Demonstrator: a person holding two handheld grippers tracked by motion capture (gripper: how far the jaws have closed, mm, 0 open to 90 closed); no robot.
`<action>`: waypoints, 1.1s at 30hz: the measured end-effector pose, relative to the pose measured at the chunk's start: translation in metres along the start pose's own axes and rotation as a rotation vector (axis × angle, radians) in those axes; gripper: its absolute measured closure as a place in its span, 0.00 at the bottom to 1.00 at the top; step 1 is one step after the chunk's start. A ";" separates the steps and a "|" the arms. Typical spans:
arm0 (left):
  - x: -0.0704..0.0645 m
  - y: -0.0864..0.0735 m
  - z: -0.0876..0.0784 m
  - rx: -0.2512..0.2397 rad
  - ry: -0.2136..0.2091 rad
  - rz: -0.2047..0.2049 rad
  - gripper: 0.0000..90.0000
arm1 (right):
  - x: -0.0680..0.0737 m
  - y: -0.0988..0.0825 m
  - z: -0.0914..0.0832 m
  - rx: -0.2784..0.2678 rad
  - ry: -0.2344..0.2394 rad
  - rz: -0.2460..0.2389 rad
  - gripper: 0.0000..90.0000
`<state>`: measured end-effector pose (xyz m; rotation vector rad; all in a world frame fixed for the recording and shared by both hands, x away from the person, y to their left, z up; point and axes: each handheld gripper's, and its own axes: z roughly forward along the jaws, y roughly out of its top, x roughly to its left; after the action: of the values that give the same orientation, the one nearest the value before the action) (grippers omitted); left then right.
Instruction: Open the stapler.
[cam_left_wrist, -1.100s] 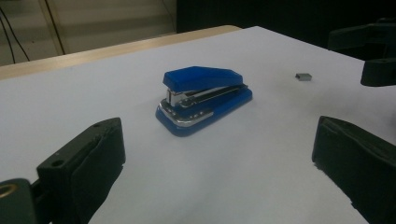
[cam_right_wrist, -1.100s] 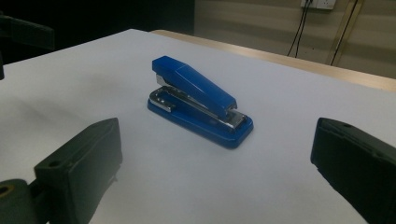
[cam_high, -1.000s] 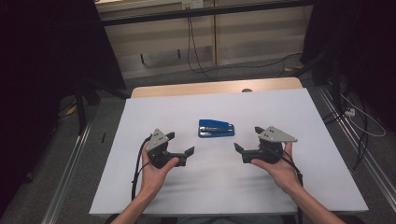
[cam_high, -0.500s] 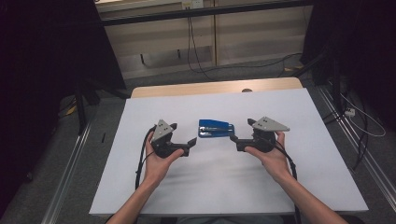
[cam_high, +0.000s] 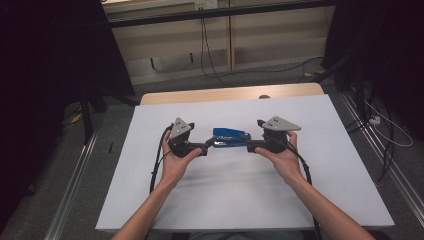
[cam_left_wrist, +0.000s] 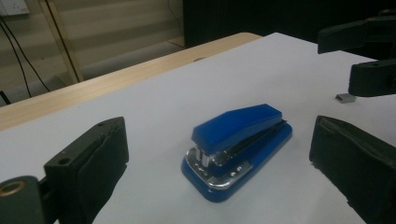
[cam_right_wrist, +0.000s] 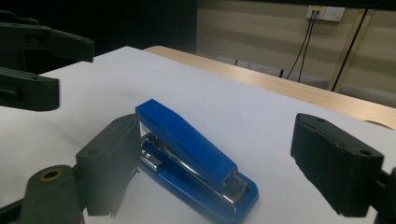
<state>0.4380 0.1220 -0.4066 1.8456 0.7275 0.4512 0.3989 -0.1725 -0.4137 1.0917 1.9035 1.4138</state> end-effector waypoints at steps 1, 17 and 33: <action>0.003 0.000 0.003 0.002 0.007 0.001 0.05 | 0.000 0.000 0.001 -0.007 0.002 -0.002 0.19; 0.011 -0.012 0.011 0.072 -0.001 -0.043 0.06 | 0.012 -0.018 0.014 0.081 0.085 -0.016 0.59; 0.012 -0.016 0.013 0.119 -0.034 -0.048 0.11 | 0.019 -0.026 0.024 0.085 0.155 -0.044 1.00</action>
<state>0.4504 0.1247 -0.4266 1.9371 0.7885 0.3510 0.4001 -0.1475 -0.4448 0.9981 2.1014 1.4417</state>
